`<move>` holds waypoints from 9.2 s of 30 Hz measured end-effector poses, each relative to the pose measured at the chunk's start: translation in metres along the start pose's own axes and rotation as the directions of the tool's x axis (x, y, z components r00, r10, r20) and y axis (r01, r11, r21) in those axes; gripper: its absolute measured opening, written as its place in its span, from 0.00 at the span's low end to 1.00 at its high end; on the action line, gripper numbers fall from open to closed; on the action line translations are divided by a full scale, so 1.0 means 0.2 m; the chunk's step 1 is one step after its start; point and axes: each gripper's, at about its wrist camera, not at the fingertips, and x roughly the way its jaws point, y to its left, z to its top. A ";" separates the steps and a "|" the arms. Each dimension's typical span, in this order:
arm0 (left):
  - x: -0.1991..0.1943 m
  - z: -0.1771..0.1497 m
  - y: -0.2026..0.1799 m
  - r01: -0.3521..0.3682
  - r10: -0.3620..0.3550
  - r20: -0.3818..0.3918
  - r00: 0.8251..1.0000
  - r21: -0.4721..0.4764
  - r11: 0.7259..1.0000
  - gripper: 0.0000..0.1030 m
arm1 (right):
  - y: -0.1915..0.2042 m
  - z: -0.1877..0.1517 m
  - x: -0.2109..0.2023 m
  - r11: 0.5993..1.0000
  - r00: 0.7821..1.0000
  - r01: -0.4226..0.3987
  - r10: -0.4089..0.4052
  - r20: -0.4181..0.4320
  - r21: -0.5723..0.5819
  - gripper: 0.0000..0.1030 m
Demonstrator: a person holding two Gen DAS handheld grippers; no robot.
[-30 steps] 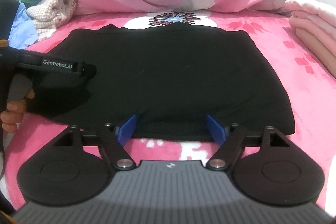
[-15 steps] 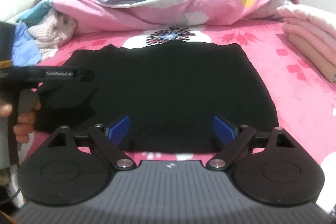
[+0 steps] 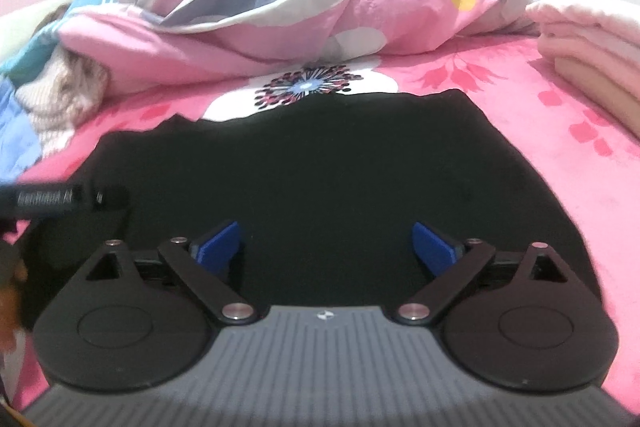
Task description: Fold clothes
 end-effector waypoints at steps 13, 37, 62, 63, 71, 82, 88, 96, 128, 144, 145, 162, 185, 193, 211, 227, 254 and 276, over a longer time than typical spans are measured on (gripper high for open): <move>0.04 -0.02 -0.01 -0.029 0.029 0.002 1.000 0.020 0.999 1.00 | -0.01 -0.04 0.04 1.000 0.999 -0.015 0.015 0.033 0.019 0.99; 0.03 -0.02 0.02 -0.010 0.011 0.030 1.000 -0.030 1.000 1.00 | 0.07 -0.06 0.06 0.995 0.998 0.066 -0.065 0.016 -0.076 0.99; 0.03 -0.03 0.02 -0.014 0.015 0.034 0.999 -0.020 1.000 1.00 | 0.10 -0.07 0.06 0.989 0.996 0.091 -0.090 0.016 -0.117 0.99; 0.03 -0.04 0.02 -0.014 0.014 0.035 0.999 -0.020 1.000 1.00 | 0.10 -0.07 0.06 0.989 0.996 0.091 -0.090 0.015 -0.117 0.99; 0.02 -0.06 0.01 -0.013 0.012 0.049 0.999 0.015 1.000 1.00 | 0.09 -0.08 0.06 0.989 0.996 0.091 -0.089 0.021 -0.118 0.99; 0.01 -0.07 0.02 0.022 -0.023 0.046 0.999 0.031 0.999 1.00 | 0.08 -0.07 0.07 0.992 0.997 0.077 -0.076 0.019 -0.100 0.99; -0.01 -0.05 0.03 0.017 -0.018 0.041 0.999 0.015 1.000 1.00 | 0.08 -0.07 0.07 0.993 0.997 0.076 -0.074 0.022 -0.096 0.99; -0.10 -0.04 -0.07 -0.013 -0.003 0.143 0.990 0.106 0.994 1.00 | 0.09 -0.07 0.07 0.991 0.996 0.083 -0.081 0.024 -0.101 0.99; 0.06 0.06 0.11 0.059 -0.059 0.010 0.998 -0.089 0.994 1.00 | -0.11 -0.12 -0.24 0.991 0.993 0.032 -0.047 -0.110 -0.130 0.99; -0.06 0.11 0.16 0.041 -0.027 0.122 0.992 -0.115 0.992 1.00 | -0.21 -0.02 -0.40 0.998 0.998 0.061 -0.061 -0.003 -0.015 0.99; -0.06 0.11 0.16 0.052 -0.038 0.129 0.991 -0.106 0.993 1.00 | -0.19 -0.01 -0.38 0.999 0.999 0.049 -0.049 0.004 -0.023 0.99; 0.04 0.12 0.20 0.105 -0.100 0.037 0.994 -0.176 0.979 1.00 | 0.02 0.25 0.08 0.993 0.996 -0.082 0.084 0.024 -0.083 0.86; 0.06 0.14 0.21 0.049 -0.043 0.045 0.998 -0.150 0.987 1.00 | -0.38 0.11 -0.10 0.997 0.997 0.078 -0.077 -0.019 0.025 0.46; 0.06 0.13 0.16 0.051 -0.048 0.034 0.998 -0.097 0.994 1.00 | -0.47 0.01 -0.19 0.993 0.989 0.121 -0.120 -0.081 0.003 0.44; 0.07 0.12 0.16 0.048 -0.047 0.020 0.999 -0.087 0.995 1.00 | -0.51 -0.08 -0.37 0.992 0.980 0.124 -0.129 -0.150 -0.039 0.44; 0.10 0.12 0.20 0.037 -0.036 0.006 0.999 -0.117 0.992 1.00 | -0.15 -0.13 -0.33 0.973 0.977 -0.117 0.076 -0.201 -0.199 0.38; 0.09 0.11 0.19 0.043 -0.041 0.019 0.999 -0.100 0.994 1.00 | 0.15 -0.24 -0.32 0.939 0.984 -0.145 0.103 -0.144 -0.313 0.36; 0.10 0.10 0.16 0.027 -0.026 0.015 1.000 -0.070 0.997 1.00 | -0.42 0.02 -0.39 0.994 0.999 -0.026 0.023 -0.035 -0.105 0.33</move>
